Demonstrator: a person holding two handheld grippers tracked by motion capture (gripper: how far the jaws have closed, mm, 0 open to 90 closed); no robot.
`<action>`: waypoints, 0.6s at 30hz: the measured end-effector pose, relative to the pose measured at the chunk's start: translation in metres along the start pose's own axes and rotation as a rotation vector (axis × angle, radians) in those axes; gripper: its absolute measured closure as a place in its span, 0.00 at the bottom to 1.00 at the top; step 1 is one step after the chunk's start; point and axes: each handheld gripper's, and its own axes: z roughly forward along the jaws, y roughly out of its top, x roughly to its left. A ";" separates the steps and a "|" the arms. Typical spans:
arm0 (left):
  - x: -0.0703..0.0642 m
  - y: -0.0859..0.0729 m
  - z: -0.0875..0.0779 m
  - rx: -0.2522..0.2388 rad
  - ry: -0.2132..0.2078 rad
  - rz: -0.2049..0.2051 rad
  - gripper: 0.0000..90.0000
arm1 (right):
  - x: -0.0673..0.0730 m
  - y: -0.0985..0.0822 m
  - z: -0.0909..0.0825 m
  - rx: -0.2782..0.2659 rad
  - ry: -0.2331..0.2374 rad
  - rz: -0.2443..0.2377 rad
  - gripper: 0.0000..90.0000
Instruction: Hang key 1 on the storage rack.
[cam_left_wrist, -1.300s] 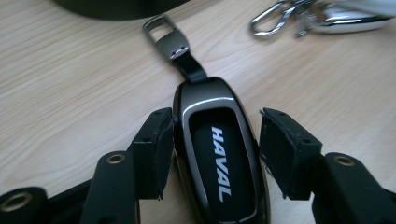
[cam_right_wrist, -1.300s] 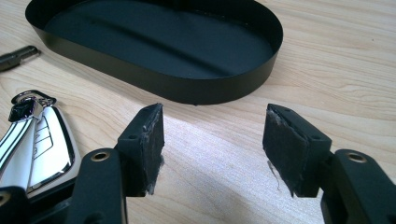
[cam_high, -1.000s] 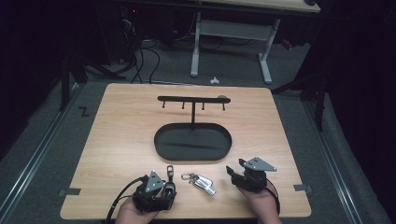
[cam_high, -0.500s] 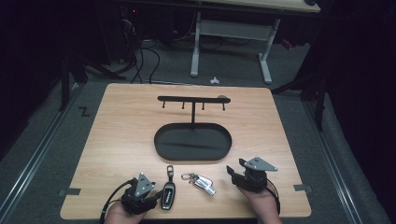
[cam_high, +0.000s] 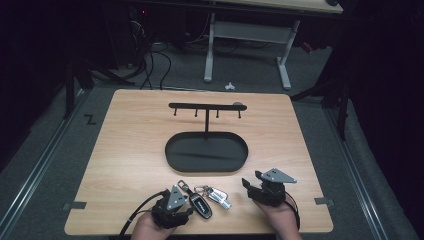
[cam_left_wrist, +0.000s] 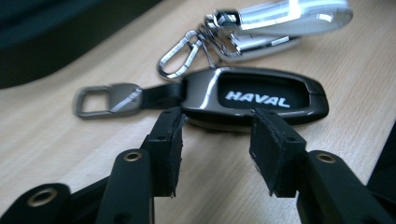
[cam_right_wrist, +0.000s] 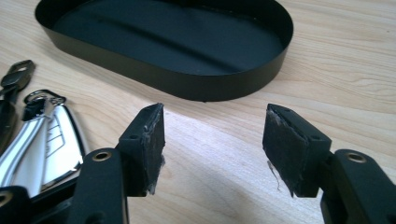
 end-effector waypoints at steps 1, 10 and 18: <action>0.010 0.003 -0.009 -0.031 0.016 -0.022 0.57 | 0.001 0.002 -0.001 0.001 0.009 0.002 0.45; 0.101 -0.020 -0.058 -0.166 0.316 -0.172 0.50 | 0.050 0.045 0.011 0.099 0.128 -0.119 0.50; 0.130 -0.041 -0.082 -0.229 0.362 -0.306 0.47 | 0.092 0.071 0.041 0.299 0.219 -0.210 0.52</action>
